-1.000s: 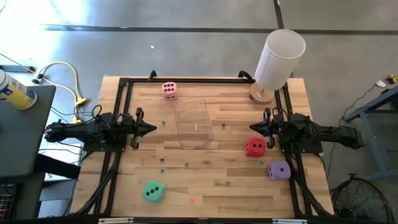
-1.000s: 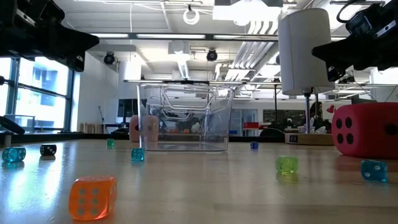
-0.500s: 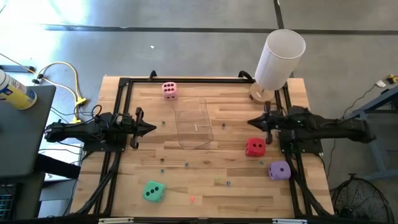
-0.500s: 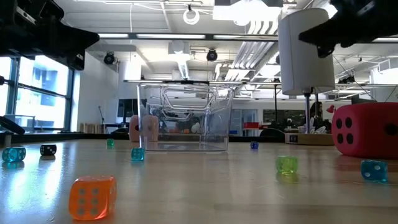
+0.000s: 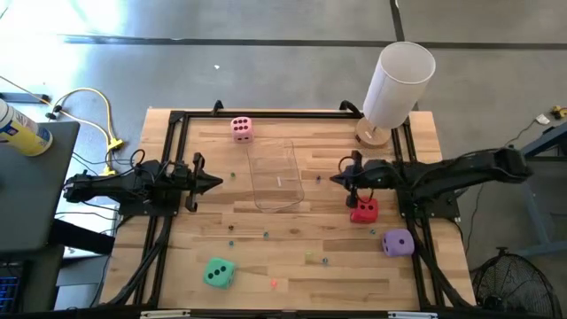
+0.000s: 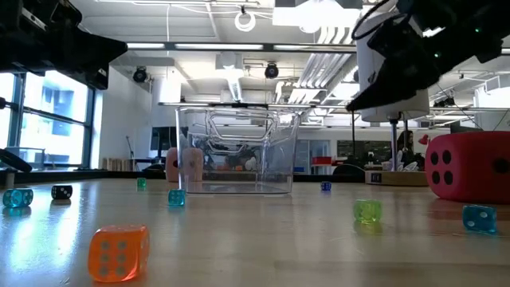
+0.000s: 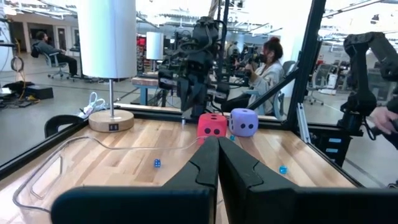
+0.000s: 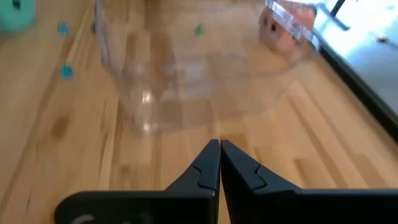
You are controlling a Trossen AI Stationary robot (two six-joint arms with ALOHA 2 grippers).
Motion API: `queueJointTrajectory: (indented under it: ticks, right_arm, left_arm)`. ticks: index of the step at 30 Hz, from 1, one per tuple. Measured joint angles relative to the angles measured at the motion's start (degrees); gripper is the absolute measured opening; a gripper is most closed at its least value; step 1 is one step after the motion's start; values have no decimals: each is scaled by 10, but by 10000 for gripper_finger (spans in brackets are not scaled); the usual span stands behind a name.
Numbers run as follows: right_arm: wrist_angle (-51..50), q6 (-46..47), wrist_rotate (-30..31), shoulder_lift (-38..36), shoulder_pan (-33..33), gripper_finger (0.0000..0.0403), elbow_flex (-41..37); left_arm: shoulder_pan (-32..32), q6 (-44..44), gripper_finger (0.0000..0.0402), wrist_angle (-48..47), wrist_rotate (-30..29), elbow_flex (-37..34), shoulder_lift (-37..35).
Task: Pick & Place Dice
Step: Put the small blue die into the transparent bin
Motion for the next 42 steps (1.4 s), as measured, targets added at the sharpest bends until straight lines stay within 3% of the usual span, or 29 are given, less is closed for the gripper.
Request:
queueJointTrajectory:
  ticks: [4,8,12,17,29,42]
  right_arm:
    - [16,27,5,36,5,26,0]
    - [17,48,9,67,4,89,0]
    - [29,-5,37,97,4,159,0]
    - [33,-15,50,133,3,209,0]
    - [124,46,51,265,-27,209,0]
    - [187,62,63,337,-52,208,0]
  left_arm:
    - [-1,-30,0,3,-1,0,0]
    - [-1,-44,0,10,-2,0,0]
    - [-1,-45,0,9,-2,0,0]
    - [-1,-41,0,9,-2,0,0]
    - [-1,-22,0,9,-1,0,0]
    - [-1,-46,0,9,-1,0,0]
